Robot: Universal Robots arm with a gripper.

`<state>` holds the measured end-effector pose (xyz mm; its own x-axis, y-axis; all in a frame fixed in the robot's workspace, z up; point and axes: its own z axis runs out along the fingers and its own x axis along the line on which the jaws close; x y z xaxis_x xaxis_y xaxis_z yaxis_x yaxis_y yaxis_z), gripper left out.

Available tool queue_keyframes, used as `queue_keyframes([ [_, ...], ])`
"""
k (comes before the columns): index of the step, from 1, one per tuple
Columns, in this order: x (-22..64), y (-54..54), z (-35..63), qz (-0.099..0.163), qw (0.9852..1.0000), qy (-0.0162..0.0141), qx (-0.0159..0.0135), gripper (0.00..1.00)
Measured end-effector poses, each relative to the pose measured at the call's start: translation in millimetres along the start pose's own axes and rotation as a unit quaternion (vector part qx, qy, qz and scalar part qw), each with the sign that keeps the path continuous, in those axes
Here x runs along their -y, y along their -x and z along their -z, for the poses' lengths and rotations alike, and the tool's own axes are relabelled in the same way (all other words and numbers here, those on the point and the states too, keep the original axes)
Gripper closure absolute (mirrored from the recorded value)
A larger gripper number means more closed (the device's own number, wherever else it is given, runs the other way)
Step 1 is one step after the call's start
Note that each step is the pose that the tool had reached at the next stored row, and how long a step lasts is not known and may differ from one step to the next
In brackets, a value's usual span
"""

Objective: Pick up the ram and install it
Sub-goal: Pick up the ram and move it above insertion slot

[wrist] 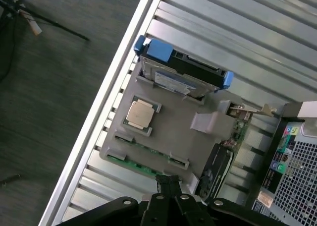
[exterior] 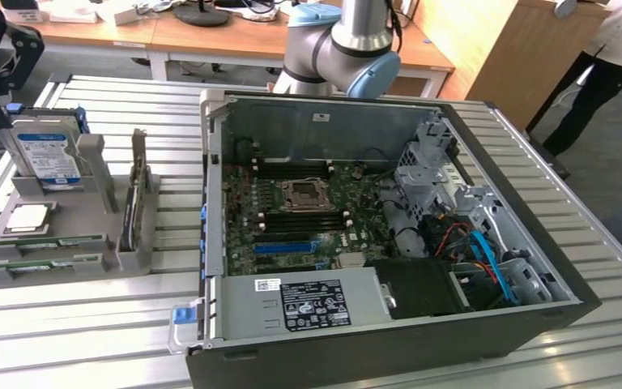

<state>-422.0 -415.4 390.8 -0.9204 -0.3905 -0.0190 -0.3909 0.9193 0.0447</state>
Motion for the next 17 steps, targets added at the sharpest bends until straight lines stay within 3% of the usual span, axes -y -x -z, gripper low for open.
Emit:
queue_keyframes([
  [4,0.0,0.0,0.0,0.036,0.9993,0.0007,-0.0016,0.89],
  [9,0.0,0.0,-0.1,0.081,0.9967,0.0016,-0.0036,0.89],
  [13,0.0,0.0,-0.1,0.118,0.993,0.0023,-0.0053,0.89],
  [17,0.0,0.0,-0.2,0.153,0.9881,0.0029,-0.0069,0.89],
])
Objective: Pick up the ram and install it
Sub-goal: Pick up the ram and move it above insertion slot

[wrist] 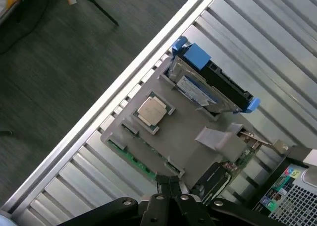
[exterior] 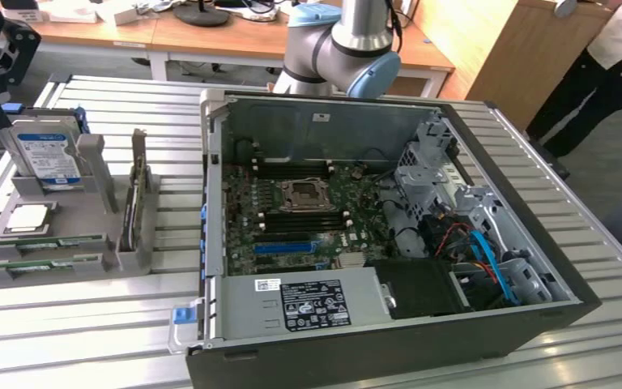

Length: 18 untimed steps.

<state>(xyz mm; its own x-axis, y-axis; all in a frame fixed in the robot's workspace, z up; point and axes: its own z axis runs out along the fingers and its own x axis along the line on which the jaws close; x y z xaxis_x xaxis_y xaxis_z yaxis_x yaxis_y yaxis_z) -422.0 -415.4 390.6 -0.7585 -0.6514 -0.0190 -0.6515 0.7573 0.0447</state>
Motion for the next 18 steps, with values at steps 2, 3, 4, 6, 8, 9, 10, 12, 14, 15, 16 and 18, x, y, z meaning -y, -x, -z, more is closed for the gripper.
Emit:
queue_keyframes([
  [2,0.0,0.0,-0.1,0.019,0.9998,0.0004,-0.0008,0.89],
  [3,0.0,0.0,-0.1,0.028,0.9996,0.0005,-0.0012,0.89],
  [4,0.0,0.0,-0.1,0.037,0.9993,0.0007,-0.0016,0.89],
  [6,0.0,0.0,-0.2,0.055,0.9985,0.0011,-0.0025,0.89],
  [8,0.0,0.0,-0.2,0.073,0.9974,0.0014,-0.0033,0.89],
  [9,0.0,0.0,-0.3,0.082,0.9966,0.0016,-0.0037,0.89],
  [10,0.0,0.0,-0.3,0.091,0.9958,0.0017,-0.0041,0.89],
  [12,0.0,0.0,-0.3,0.109,0.994,0.0021,-0.0049,0.89],
  [14,0.0,0.0,-0.4,0.127,0.9919,0.0024,-0.0057,0.89],
  [15,0.0,0.0,-0.4,0.136,0.9907,0.0026,-0.0061,0.89],
  [16,0.0,0.0,-0.5,0.146,0.9893,0.0028,-0.0065,0.89],
  [18,0.0,0.0,-0.5,0.163,0.9865,0.0031,-0.0073,0.89],
])
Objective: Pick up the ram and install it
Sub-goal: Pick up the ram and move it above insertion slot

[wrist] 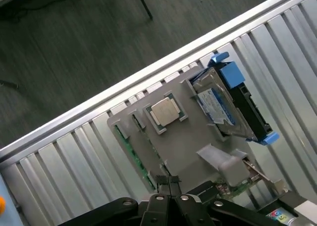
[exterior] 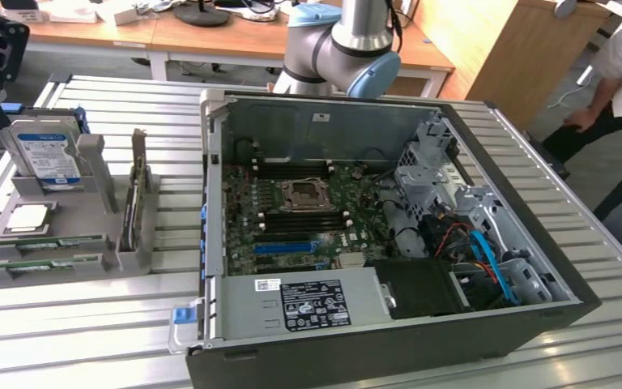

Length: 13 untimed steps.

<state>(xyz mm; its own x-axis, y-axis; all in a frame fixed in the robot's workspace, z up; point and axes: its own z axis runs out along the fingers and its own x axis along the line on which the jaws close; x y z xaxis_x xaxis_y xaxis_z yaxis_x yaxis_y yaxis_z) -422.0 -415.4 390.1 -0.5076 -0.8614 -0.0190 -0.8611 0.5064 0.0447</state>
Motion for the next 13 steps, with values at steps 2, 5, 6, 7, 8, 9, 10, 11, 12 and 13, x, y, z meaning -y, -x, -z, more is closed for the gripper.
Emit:
queue_keyframes([
  [2,0.0,0.0,-0.1,0.018,0.9998,0.0003,-0.0007,0.89],
  [5,0.1,0.0,-0.2,0.046,0.999,0.0009,-0.002,0.89],
  [6,0.1,0.0,-0.2,0.054,0.9985,0.0011,-0.0024,0.89],
  [7,0.1,0.0,-0.3,0.063,0.998,0.0012,-0.0028,0.89],
  [8,0.0,0.0,-0.3,0.072,0.9974,0.0013,-0.0032,0.89],
  [9,0.0,0.0,-0.4,0.082,0.9966,0.0015,-0.0036,0.89],
  [10,0.1,0.0,-0.4,0.091,0.9959,0.0017,-0.004,0.89],
  [11,0.1,0.0,-0.5,0.1,0.995,0.0019,-0.0044,0.89],
  [12,0.0,0.0,-0.5,0.109,0.9941,0.0021,-0.0048,0.89],
  [13,0.0,0.0,-0.6,0.118,0.993,0.0022,-0.0052,0.89],
])
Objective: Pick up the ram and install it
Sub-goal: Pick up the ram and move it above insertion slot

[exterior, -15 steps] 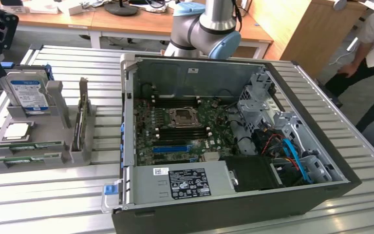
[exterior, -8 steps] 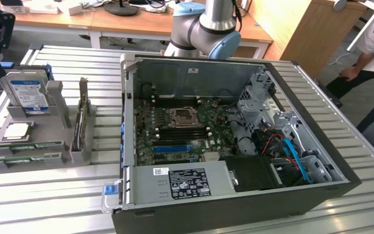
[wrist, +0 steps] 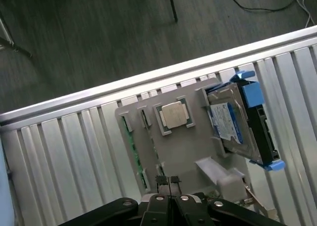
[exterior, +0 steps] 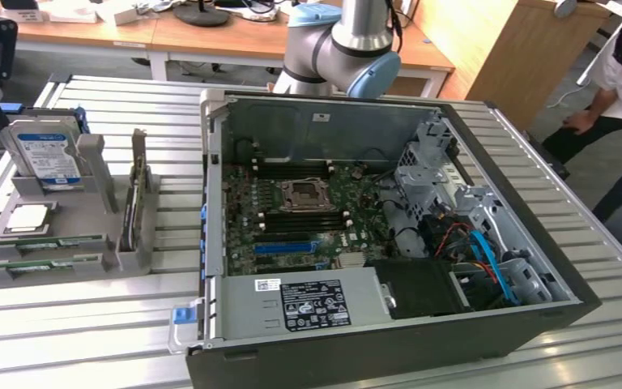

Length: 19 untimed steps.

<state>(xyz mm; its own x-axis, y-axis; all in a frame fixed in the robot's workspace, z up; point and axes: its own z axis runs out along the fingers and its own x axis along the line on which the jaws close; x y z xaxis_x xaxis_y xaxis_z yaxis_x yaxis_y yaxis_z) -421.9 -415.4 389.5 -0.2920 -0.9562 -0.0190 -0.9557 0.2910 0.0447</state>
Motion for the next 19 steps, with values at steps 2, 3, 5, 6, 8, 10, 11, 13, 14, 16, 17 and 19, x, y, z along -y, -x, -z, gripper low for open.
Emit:
queue_keyframes([
  [2,0.0,0.0,-0.1,0.018,0.9998,0.0003,-0.0008,0.89],
  [3,0.0,0.0,-0.2,0.027,0.9996,0.0005,-0.0012,0.89],
  [5,0.0,0.0,-0.3,0.045,0.999,0.0009,-0.002,0.89],
  [6,0.0,0.0,-0.4,0.054,0.9985,0.001,-0.0024,0.89],
  [8,0.0,0.0,-0.5,0.072,0.9974,0.0014,-0.0033,0.89],
  [10,0.0,0.0,-0.6,0.091,0.9958,0.0017,-0.0041,0.89],
  [11,0.0,0.0,-0.7,0.1,0.995,0.0019,-0.0045,0.89],
  [13,0.0,0.0,-0.9,0.118,0.993,0.0022,-0.0053,0.89],
  [14,0.0,0.0,-0.9,0.127,0.9919,0.0024,-0.0057,0.89],
  [16,0.0,0.0,-1.0,0.141,0.9899,0.0027,-0.0063,0.89],
  [17,0.0,-0.1,-1.0,0.143,0.9897,0.0027,-0.0065,0.89],
  [19,0.0,0.0,-1.1,0.143,0.9897,0.0027,-0.0064,0.89],
])
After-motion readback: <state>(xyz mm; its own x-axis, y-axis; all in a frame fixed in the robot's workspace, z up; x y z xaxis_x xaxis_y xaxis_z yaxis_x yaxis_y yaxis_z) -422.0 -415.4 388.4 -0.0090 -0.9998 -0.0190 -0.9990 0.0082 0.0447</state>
